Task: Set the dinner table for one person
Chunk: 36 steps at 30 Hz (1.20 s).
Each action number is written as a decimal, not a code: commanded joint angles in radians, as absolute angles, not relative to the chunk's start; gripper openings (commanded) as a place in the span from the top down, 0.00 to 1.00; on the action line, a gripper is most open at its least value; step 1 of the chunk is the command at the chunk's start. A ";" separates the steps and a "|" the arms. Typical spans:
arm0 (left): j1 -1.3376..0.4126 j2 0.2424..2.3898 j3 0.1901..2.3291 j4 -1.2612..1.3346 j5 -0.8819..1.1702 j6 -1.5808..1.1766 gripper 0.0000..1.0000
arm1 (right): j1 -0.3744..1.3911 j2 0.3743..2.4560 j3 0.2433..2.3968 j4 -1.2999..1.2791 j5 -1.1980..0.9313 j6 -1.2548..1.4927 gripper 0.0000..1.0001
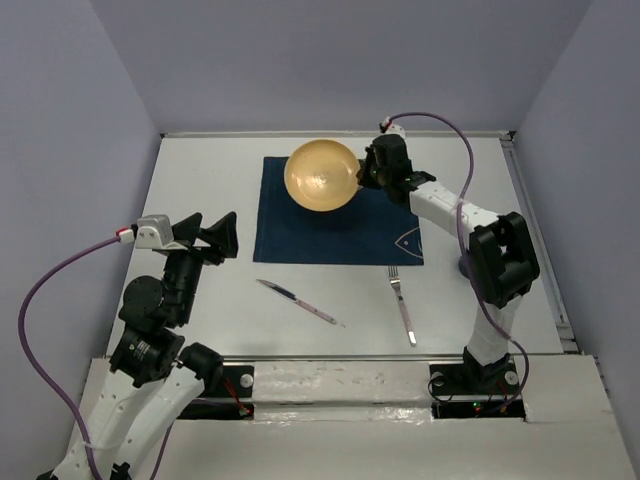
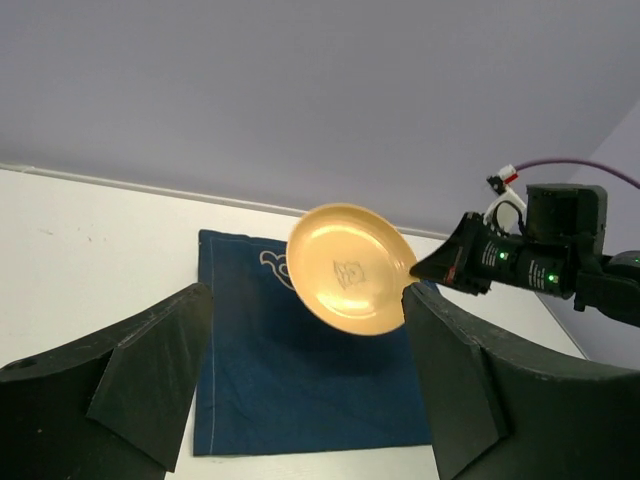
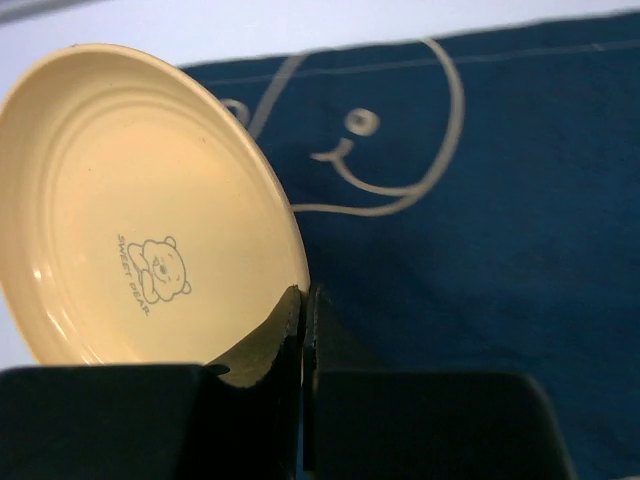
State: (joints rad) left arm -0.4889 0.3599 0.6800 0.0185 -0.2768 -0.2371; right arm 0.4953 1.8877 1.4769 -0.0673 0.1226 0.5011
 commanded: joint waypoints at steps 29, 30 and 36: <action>-0.483 0.408 0.675 0.071 -0.232 -0.239 0.12 | 0.400 2.022 1.511 -0.209 0.078 0.442 0.52; -0.483 0.408 0.675 0.069 -0.230 -0.238 0.12 | 0.400 2.007 1.503 -0.209 0.080 0.439 0.39; -0.483 0.402 0.676 0.071 -0.207 -0.242 0.12 | 0.379 1.742 1.352 -0.207 0.245 0.426 0.32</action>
State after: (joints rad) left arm -0.4885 0.3985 0.6800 0.0185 -0.2329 -0.2432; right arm 0.4019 1.9862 1.4403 -0.2169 0.0963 0.4404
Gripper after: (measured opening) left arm 0.881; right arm 0.690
